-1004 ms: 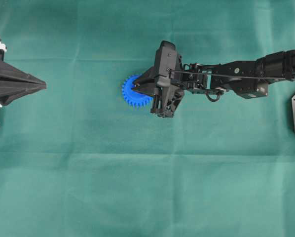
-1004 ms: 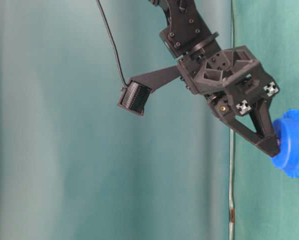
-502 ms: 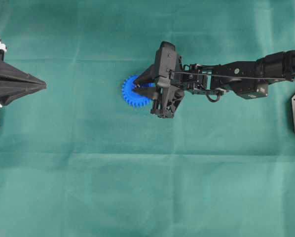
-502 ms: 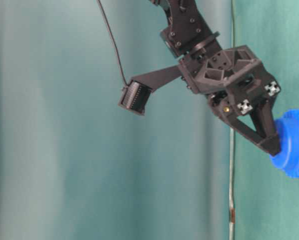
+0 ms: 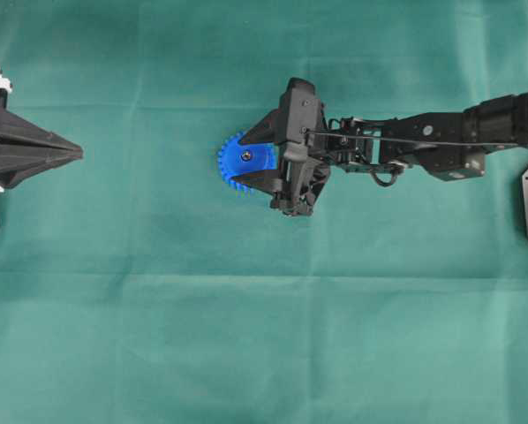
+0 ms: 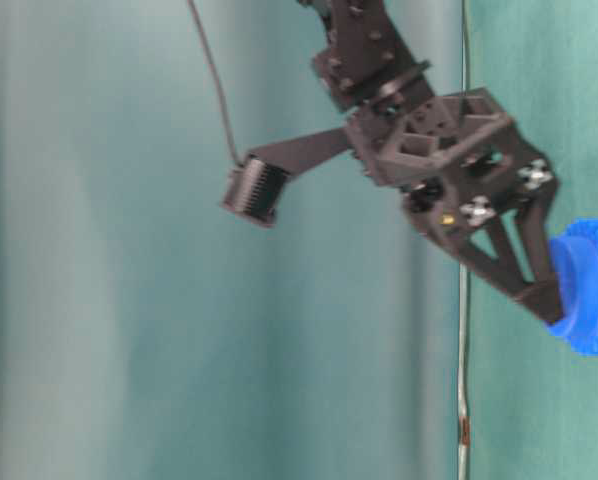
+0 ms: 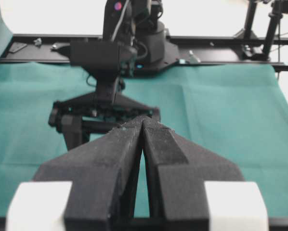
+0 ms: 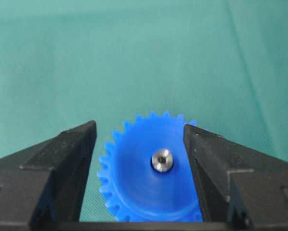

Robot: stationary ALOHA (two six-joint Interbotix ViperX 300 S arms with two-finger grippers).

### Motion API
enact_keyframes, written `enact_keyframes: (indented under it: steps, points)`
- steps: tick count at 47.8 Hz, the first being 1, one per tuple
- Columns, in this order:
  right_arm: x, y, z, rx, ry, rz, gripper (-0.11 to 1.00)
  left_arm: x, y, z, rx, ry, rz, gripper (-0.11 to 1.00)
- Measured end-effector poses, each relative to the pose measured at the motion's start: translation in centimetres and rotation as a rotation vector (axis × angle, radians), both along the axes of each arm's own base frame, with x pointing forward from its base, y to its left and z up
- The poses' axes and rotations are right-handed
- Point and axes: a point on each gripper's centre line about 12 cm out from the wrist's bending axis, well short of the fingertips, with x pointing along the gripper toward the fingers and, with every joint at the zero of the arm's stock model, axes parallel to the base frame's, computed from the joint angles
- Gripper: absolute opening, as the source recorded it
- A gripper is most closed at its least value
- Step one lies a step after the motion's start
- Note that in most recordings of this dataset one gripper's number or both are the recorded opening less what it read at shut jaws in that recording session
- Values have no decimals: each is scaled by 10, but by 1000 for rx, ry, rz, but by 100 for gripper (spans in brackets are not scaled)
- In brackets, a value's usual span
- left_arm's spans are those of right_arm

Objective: Insert the shaft placed at a random location into the center hole of the medium gear at another random location.
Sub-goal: 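Open the right gripper and withdraw it right from the gear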

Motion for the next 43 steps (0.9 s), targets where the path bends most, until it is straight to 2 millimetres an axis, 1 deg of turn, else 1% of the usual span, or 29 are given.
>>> enact_keyframes:
  steps: [8, 21, 30, 40, 43]
  points:
    - [-3, 0, 26, -1, -31, 0, 73, 0, 0, 0, 0, -2, 0, 0]
    - [-11, 1, 56, -5, -69, 4, 73, 0, 0, 0, -2, 0, 0, 0]
    - [-19, 2, 56, -6, -64, 3, 73, 0, 0, 0, 0, 0, 1, 0]
    - [-37, 4, 57, -4, -58, 4, 73, 0, 0, 0, 0, 5, 0, 0]
    - [-46, 5, 58, -4, -58, 4, 73, 0, 0, -1, -1, 8, 0, 0]
